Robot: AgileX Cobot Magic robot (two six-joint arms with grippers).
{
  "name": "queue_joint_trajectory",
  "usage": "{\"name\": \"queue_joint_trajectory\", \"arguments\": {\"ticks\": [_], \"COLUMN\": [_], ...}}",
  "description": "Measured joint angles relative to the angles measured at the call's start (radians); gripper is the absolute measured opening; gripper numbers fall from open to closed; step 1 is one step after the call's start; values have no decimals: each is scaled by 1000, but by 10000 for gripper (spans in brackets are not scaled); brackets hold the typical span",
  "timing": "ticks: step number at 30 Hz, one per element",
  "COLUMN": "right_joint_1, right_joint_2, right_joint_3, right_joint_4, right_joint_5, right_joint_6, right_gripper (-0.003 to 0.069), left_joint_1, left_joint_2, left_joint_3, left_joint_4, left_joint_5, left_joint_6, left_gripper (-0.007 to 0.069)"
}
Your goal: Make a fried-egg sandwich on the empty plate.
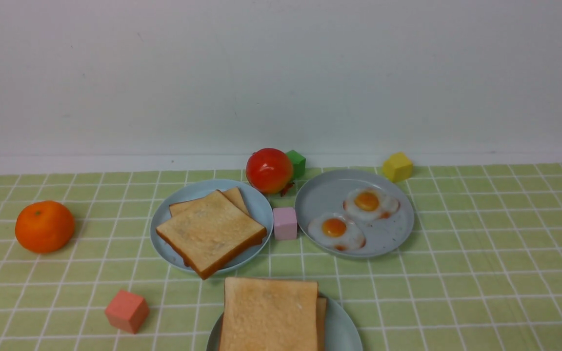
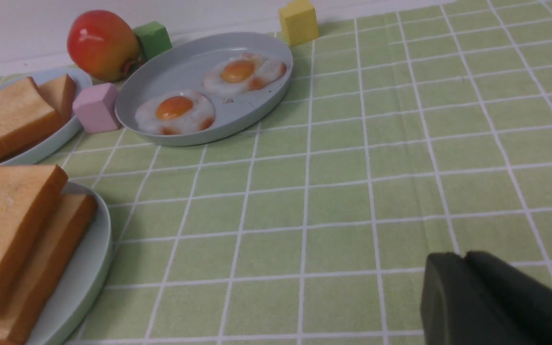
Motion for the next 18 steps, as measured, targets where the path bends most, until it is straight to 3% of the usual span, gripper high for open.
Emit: {"name": "queue_joint_trajectory", "arguments": {"ticks": [18], "right_joint_1": [0], "right_joint_2": [0], "right_joint_3": [0], "right_joint_4": [0], "right_joint_5": [0], "right_joint_6": [0], "right_gripper": [90], "left_joint_1": [0], "left_joint_2": [0], "left_joint_3": [0], "left_joint_4": [1], "left_joint_5": [1], "left_joint_6": [0], "left_gripper": [41]}}
